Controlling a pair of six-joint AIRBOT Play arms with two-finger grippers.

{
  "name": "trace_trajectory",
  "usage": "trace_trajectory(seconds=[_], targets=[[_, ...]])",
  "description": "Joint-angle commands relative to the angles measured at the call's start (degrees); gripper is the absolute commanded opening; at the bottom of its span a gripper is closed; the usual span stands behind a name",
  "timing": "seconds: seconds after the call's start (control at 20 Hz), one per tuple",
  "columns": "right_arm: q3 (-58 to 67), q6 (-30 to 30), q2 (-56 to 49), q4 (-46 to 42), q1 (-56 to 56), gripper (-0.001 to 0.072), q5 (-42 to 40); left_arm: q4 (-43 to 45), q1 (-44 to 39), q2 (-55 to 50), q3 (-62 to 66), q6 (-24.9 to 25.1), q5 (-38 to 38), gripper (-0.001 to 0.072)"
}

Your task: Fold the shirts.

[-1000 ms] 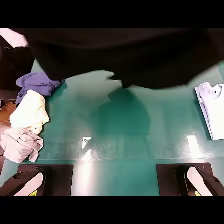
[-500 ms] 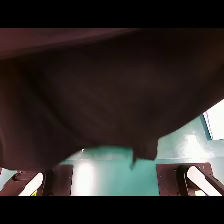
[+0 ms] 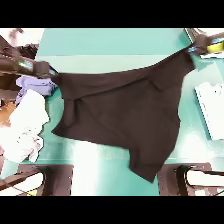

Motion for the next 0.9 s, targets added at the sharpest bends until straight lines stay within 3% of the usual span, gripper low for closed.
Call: trace_trajectory(seconds=[0.0, 0.15, 0.2, 0.25, 0.3, 0.35, 0.4, 0.45, 0.5, 0.65, 0.85], targets=[[-1.86, 2.97, -8.57, -3.61, 4.76, 0.0018, -10.21, -2.25, -0.02, -9.42, -3.56, 1.92, 10.29, 0.0026], [-1.88, 3.06, -10.95, -2.82, 4.63, 0.0022, -15.45, -2.43, -0.02, -11.82, -3.45, 1.86, 17.35, 0.0028], [-1.88, 3.04, -10.99, -2.49, 4.07, 0.0075, -16.26, -2.27, -0.02, -11.89, -2.99, 1.88, 18.53, 0.0195], [-1.7, 3.04, -10.95, -2.49, 3.48, 0.0355, -16.13, -2.21, 0.09, -11.87, -2.16, 1.86, 18.82, 0.0515], [-0.92, 3.04, -10.95, -2.49, 2.71, 0.0507, -14.49, -2.1, 0.35, -11.87, -0.92, 1.86, 17.75, 0.056], [0.17, 3.04, -10.75, -2.49, 1.55, 0.0506, -11.15, -1.29, 0.94, -11.87, 0.94, 1.88, 15.47, 0.0519], [1.07, 2.93, -10.25, -2.51, 0.37, 0.0494, -7.21, -0.57, 1.86, -11.8, 2.95, 1.88, 11.93, 0.0521], [1.31, 1.33, -9.29, -2.12, -0.87, 0.0355, -2.25, -0.26, 3.3, -11.63, 5.01, 1.86, 6.56, 0.0522], [1.25, -2.16, -8.44, -0.74, -1.88, 0.0282, 3.15, -0.13, 4.92, -11.5, 6.56, 1.81, 0.5, 0.0522], [-4.33, -7.37, -4.55, 4.98, -4.92, 0.0282, 15.19, 3.1, 8.48, -9.94, 4.72, 1.38, -10.34, 0.0522], [-20.98, -9.97, 4.0, 6.95, -6.36, 0.0282, 12.81, 11.69, 9.14, -2.4, -10.97, -0.11, -10.38, 0.0522]])
